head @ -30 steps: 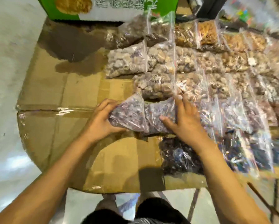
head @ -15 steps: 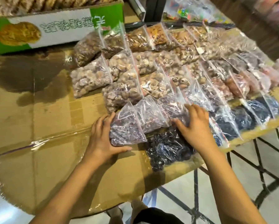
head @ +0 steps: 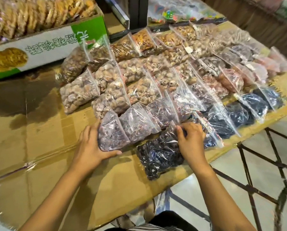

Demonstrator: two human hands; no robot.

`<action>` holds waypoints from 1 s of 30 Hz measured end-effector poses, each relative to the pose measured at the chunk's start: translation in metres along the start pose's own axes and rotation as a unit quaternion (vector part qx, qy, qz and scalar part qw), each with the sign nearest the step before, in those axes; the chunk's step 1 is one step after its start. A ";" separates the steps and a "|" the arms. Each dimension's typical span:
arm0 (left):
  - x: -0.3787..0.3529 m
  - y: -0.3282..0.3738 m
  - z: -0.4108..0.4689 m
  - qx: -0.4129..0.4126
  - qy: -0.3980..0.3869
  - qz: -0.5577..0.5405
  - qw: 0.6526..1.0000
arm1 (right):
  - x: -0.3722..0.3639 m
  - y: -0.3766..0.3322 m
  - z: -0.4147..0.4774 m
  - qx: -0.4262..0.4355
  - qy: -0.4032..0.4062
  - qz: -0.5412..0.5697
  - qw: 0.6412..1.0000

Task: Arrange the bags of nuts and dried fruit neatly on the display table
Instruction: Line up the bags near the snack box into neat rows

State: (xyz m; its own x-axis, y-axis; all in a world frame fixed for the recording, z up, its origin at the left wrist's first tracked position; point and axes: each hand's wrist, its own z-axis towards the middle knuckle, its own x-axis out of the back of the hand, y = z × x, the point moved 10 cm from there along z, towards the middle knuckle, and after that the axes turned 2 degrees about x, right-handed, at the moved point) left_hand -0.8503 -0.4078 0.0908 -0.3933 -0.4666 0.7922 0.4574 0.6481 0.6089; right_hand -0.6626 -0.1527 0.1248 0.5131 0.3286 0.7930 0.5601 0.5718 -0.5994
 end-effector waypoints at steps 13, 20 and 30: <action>-0.067 0.140 0.091 -0.149 -0.131 0.182 0.963 | 0.011 0.004 0.011 0.059 0.010 -0.006 0.998; -0.084 0.129 0.094 -0.136 -0.075 0.244 0.957 | 0.015 0.000 0.060 0.058 -0.006 0.000 0.998; -0.070 0.136 0.098 -0.144 -0.108 0.093 0.979 | -0.011 -0.007 0.083 0.073 -0.057 -0.015 0.996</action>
State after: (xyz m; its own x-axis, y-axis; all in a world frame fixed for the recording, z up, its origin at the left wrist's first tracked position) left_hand -0.8388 -0.2287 0.1142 -0.4269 -0.1985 0.8822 0.7310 0.4985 0.4659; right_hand -0.7257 -0.0980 0.1293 0.4165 0.3878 0.8223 0.4685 0.6835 -0.5597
